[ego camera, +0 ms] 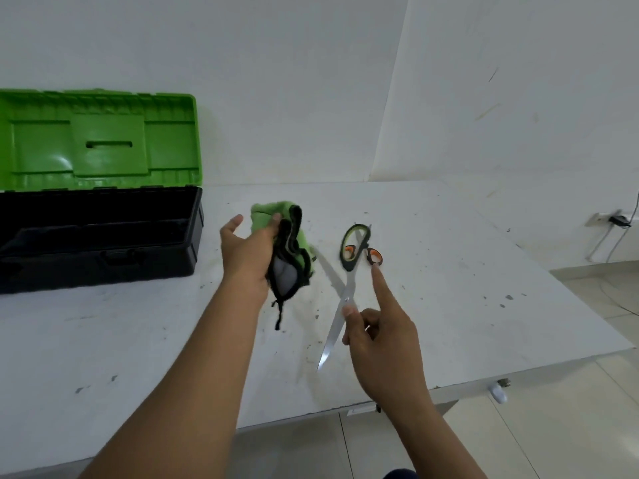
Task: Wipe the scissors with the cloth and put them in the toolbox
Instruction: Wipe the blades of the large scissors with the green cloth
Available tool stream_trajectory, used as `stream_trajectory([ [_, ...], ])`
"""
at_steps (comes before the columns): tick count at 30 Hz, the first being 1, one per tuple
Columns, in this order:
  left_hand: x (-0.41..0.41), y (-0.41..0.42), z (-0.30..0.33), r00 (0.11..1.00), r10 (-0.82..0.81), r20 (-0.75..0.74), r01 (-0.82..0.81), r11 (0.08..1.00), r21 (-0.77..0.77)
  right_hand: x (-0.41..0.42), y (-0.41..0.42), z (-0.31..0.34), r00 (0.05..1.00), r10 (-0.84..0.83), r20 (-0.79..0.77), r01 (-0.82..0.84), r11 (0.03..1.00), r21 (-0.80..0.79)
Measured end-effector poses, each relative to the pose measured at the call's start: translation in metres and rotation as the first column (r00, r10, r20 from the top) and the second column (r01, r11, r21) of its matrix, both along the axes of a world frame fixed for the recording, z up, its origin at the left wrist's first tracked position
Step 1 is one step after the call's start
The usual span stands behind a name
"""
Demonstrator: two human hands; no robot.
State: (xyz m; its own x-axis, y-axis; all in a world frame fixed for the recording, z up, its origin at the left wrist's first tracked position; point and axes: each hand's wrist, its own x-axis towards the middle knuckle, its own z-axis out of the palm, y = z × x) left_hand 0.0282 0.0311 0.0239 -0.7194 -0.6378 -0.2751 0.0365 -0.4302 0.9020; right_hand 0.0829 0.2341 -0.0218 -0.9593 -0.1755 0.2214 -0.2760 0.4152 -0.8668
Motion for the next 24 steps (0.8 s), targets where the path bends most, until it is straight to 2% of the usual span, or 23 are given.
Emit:
stream_trajectory([
  [5, 0.015, 0.028, -0.015, 0.954, -0.295, 0.058, 0.298, 0.952, -0.072, -0.028, -0.009, 0.008, 0.994, -0.106, 0.036, 0.107, 0.994, -0.031],
  [8, 0.02, 0.041, -0.019, 0.909, -0.403, 0.104, 0.414, 0.9, -0.137, -0.032, -0.017, 0.009, 0.995, -0.066, 0.069, 0.068, 0.997, -0.028],
  [12, 0.016, 0.047, -0.022, 0.953, -0.287, 0.097, 0.3, 0.941, -0.154, -0.03, -0.02, 0.003, 0.999, -0.024, 0.048, 0.026, 0.999, -0.033],
  [16, 0.016, 0.043, -0.022, 0.982, -0.165, 0.089, 0.173, 0.98, -0.093, -0.017, -0.022, 0.0, 1.0, 0.007, 0.015, -0.007, 1.0, -0.016],
  [21, 0.027, 0.054, -0.034, 0.947, -0.291, 0.138, 0.297, 0.954, -0.028, -0.024, -0.019, -0.005, 0.997, -0.028, 0.072, 0.029, 0.999, -0.016],
  [24, 0.031, 0.056, -0.036, 0.952, -0.279, 0.123, 0.285, 0.958, -0.032, -0.028, -0.022, -0.004, 0.996, -0.001, 0.094, 0.002, 1.0, -0.007],
])
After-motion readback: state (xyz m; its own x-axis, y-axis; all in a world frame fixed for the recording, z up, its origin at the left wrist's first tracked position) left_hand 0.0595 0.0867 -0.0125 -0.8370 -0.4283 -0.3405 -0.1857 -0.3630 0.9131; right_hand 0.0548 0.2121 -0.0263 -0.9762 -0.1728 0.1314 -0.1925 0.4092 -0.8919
